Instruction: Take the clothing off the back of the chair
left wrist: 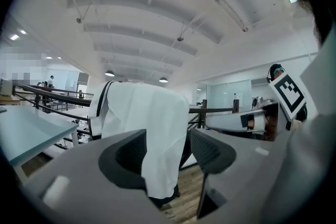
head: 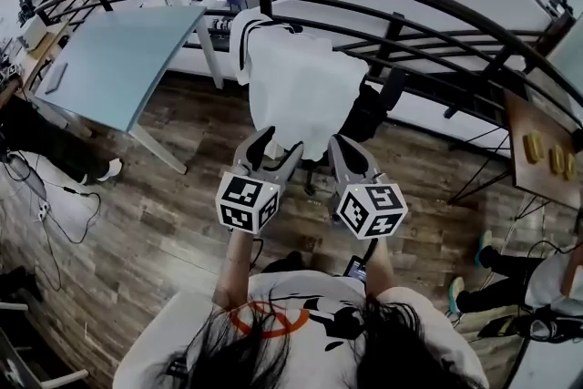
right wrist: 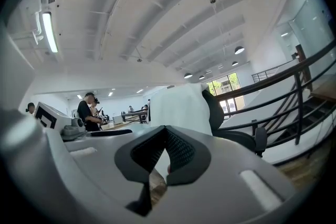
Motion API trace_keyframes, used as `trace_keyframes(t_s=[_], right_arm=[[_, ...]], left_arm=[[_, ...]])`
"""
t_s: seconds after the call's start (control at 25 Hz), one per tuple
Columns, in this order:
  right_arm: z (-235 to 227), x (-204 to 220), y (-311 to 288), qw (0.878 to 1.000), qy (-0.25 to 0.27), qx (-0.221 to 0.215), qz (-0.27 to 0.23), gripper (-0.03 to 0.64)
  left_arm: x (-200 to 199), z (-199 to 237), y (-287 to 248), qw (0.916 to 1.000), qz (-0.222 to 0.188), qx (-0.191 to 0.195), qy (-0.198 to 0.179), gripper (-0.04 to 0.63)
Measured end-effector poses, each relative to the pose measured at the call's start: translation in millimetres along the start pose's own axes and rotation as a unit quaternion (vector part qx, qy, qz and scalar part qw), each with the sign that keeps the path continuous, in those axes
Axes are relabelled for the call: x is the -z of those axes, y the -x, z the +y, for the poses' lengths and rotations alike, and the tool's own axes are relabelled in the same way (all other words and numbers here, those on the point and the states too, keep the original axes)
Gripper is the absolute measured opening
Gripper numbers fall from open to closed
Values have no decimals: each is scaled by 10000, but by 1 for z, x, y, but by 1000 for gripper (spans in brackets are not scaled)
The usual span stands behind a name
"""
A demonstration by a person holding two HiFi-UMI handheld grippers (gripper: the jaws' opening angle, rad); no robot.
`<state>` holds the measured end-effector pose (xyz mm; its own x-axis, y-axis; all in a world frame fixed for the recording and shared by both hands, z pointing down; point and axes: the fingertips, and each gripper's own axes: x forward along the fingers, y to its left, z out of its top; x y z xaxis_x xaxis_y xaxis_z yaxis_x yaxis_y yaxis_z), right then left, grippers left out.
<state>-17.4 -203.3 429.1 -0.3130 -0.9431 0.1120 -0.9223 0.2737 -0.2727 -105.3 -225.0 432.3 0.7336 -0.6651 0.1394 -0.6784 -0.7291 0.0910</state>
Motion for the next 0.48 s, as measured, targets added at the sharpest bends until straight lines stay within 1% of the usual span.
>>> trace_keyframes(t_s=[0.12,0.24,0.36,0.48], right_arm=[[-9,-9,-12,10000,60,-9,37,25],[-18,-13,-22,9997,101,-198,120,26],[-28,-24,-30,9994,211,-274,87,35],[-31,-49,-36,9986,276,-457,20,46]], left_arm=[[-6,20,-14,9999,-10,-132,42,353],[-7,37,-28,9993,-40,-346,97,353],[-8,49,-44,9991,-16,-386,155,353],[-20,60,-54,9991,25,-395,166,353]])
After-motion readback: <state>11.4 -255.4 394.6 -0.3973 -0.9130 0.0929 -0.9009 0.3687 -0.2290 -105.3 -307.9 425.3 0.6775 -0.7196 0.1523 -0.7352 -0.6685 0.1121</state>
